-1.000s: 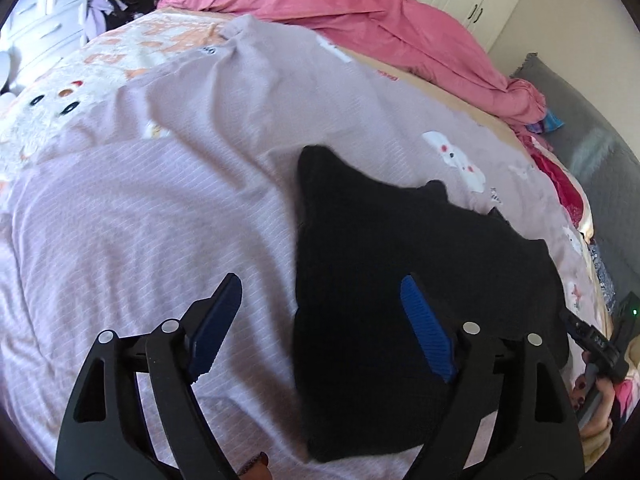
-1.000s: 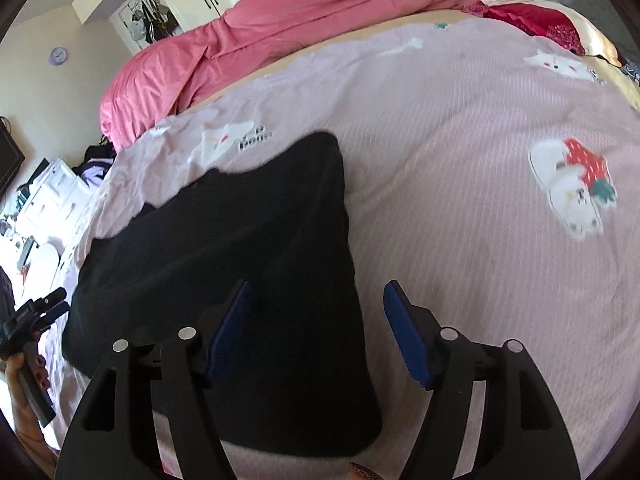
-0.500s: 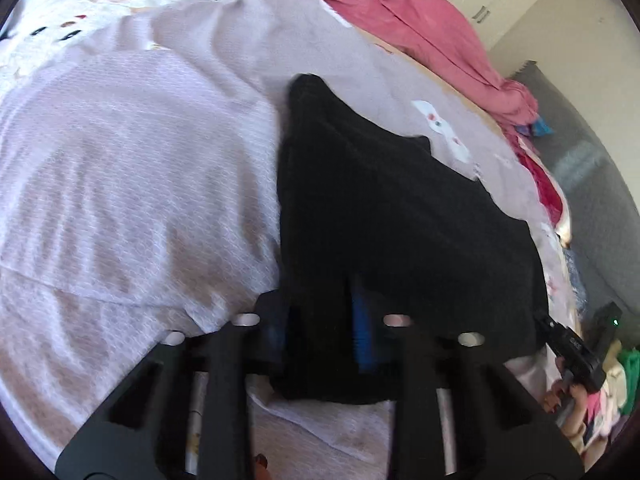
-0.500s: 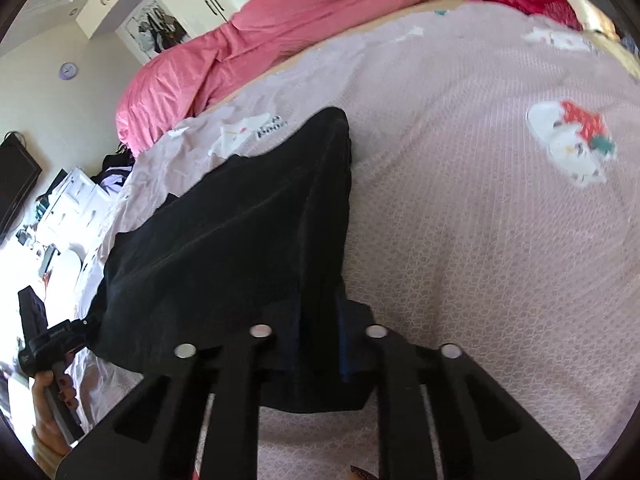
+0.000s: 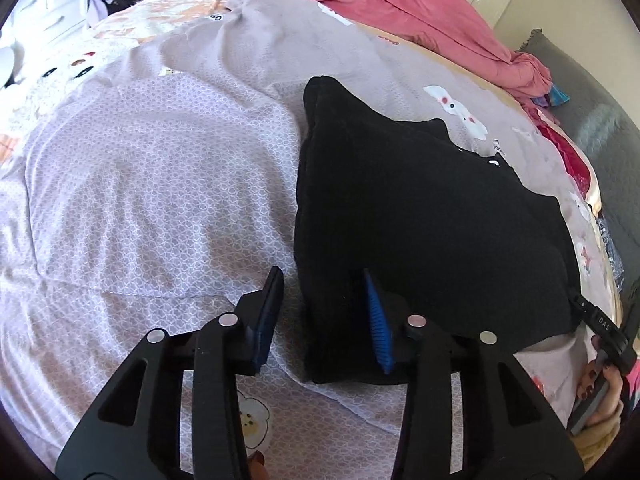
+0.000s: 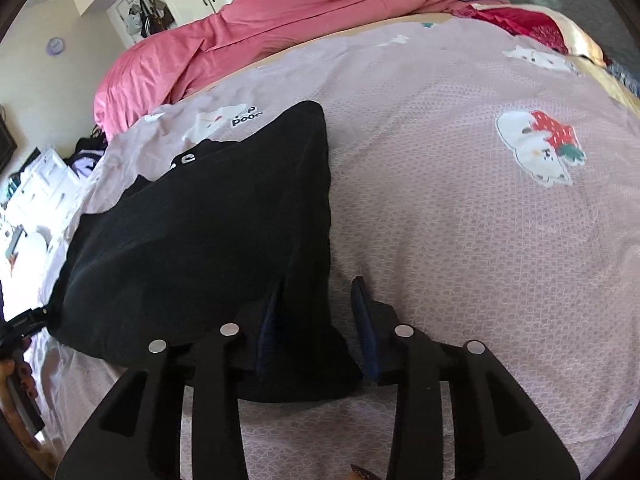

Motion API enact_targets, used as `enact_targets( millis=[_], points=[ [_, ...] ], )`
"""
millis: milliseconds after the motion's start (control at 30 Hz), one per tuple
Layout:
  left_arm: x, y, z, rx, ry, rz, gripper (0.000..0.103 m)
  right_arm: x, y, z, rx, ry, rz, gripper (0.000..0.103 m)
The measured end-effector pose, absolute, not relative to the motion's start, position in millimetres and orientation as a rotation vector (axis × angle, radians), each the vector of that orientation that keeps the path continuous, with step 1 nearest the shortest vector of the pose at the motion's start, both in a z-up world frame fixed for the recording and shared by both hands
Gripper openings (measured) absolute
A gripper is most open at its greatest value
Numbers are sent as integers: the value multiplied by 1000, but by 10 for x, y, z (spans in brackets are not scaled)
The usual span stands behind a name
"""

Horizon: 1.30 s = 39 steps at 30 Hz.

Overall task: Fold small clothes
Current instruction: 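Open both grippers and press the folded bundle flat, then move both grippers to the side edge of the black bundle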

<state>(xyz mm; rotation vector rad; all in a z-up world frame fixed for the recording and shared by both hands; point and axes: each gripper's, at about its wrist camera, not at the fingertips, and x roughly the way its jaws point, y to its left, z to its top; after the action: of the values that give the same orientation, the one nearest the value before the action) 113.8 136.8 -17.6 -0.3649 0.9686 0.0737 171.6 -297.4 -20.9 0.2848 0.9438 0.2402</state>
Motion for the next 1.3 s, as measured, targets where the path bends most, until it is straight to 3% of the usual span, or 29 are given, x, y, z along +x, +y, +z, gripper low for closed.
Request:
enact_targets(
  millis=[300, 500, 800, 867, 1067, 1300],
  points=[
    [1131, 1312, -115, -341, 974, 66, 34, 1644, -2976, -193, 266, 931, 203, 51],
    [1181, 1230, -114, -329, 986, 54, 41, 1571, -2967, -152, 260, 911, 185, 57],
    [1098, 1272, 33, -317, 955, 24, 58, 1285, -2766, 74, 194, 799, 195, 74],
    [1079, 1290, 61, -318, 948, 25, 66, 1225, -2665, 121, 186, 790, 231, 83],
    [1075, 1492, 116, -360, 922, 69, 82, 1092, -2148, 301, 113, 765, 360, 92],
    [1099, 1682, 166, -425, 898, 96, 83, 924, -1118, 367, -61, 757, 556, 94]
  ],
)
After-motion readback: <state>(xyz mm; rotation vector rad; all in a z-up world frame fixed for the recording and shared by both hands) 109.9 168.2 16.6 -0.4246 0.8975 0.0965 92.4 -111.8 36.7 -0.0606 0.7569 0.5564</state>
